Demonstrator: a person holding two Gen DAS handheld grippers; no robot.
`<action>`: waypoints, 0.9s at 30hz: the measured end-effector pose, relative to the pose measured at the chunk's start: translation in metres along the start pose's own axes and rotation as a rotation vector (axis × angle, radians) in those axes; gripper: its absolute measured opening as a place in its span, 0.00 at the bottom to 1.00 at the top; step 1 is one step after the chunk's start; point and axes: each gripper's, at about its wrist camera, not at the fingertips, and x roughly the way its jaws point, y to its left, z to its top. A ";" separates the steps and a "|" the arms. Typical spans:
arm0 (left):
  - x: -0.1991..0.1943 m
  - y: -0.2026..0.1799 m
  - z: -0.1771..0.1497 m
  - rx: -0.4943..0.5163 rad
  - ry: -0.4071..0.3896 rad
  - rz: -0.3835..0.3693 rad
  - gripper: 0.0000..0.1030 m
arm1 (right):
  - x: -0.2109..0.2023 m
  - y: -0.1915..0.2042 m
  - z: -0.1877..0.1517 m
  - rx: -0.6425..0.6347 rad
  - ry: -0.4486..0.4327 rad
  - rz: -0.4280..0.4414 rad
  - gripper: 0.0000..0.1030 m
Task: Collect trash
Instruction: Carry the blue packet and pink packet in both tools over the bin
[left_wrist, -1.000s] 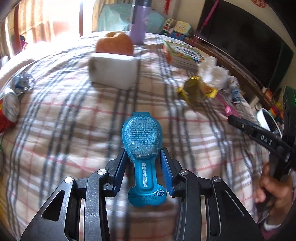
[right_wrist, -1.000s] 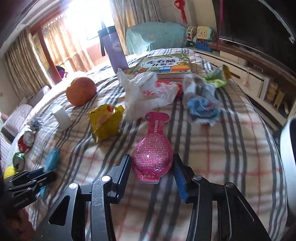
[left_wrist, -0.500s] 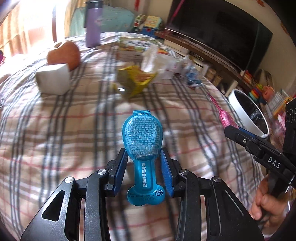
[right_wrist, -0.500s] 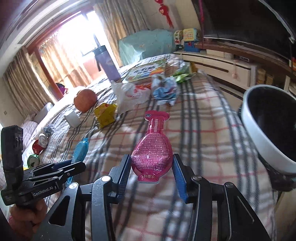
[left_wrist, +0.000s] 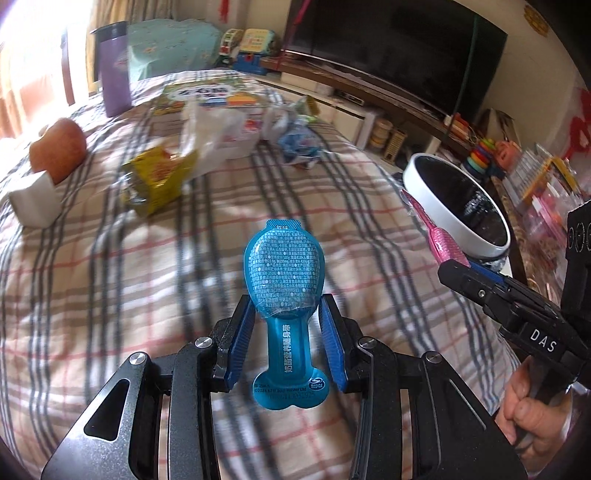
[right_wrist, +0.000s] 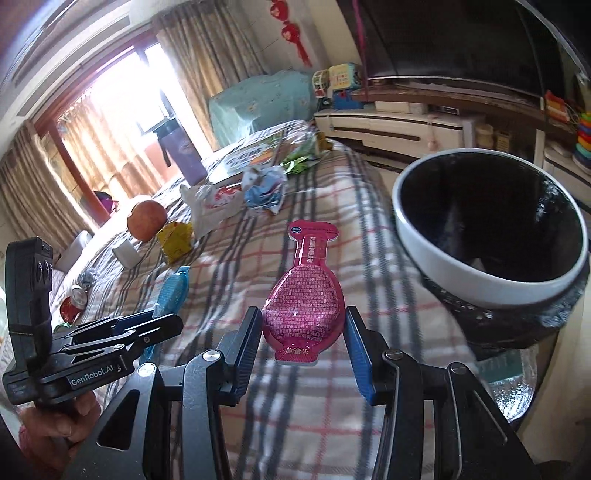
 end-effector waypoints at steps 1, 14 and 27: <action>0.001 -0.004 0.001 0.007 0.002 -0.004 0.34 | -0.002 -0.002 0.000 0.004 -0.004 -0.002 0.45; 0.007 -0.035 0.009 0.056 0.003 -0.040 0.34 | -0.025 -0.024 0.000 0.042 -0.048 -0.018 0.45; 0.009 -0.059 0.017 0.094 0.003 -0.065 0.34 | -0.045 -0.043 0.005 0.073 -0.090 -0.039 0.45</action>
